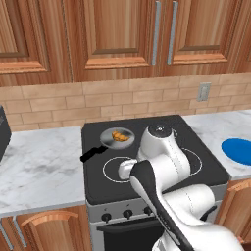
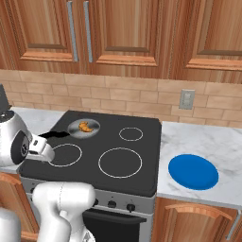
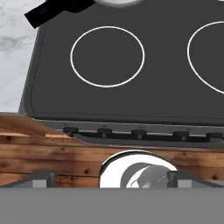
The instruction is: Pick the croissant and place it on the pan. Then turn on the stove to warm the croissant.
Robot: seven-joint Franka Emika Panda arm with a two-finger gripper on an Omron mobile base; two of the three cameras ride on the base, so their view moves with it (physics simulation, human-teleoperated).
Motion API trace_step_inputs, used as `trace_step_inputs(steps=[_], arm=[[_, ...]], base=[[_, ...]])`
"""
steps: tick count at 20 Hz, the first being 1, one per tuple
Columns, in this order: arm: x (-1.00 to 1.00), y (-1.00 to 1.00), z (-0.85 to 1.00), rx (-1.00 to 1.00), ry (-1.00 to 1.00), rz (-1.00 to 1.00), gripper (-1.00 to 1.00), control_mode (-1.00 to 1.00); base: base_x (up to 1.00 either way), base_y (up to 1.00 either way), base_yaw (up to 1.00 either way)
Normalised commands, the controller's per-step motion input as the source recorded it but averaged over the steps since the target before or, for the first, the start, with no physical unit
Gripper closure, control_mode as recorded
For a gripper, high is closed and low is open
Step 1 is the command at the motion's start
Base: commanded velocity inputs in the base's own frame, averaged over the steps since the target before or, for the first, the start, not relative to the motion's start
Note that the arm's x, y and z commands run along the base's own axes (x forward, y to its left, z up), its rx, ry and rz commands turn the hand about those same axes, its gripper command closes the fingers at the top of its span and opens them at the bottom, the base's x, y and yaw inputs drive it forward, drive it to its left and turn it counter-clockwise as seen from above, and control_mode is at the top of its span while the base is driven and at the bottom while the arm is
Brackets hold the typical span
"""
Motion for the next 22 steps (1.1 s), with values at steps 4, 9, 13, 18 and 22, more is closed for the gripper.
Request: trace_step_inputs(steps=[4, 9, 13, 18, 22], arm=[[-0.24, 0.04, -0.39, -0.01, -0.1, -0.02, -1.0, -1.0], [-0.28, 0.0, -0.42, -0.02, -0.07, -0.02, -1.0, -1.0], [-0.19, 0.05, -0.43, -0.04, -0.03, -0.03, -1.0, -1.0], [-0.03, 0.09, -0.38, -0.03, -0.01, -0.01, -1.0, -1.0], [0.0, 0.12, -0.32, -0.03, 0.0, 0.0, -1.0, -1.0]], base=[[0.0, 0.0, 0.0], [0.0, 0.0, 0.0], [0.0, 0.0, 0.0], [0.0, 0.0, 0.0], [0.0, 0.0, 0.0]])
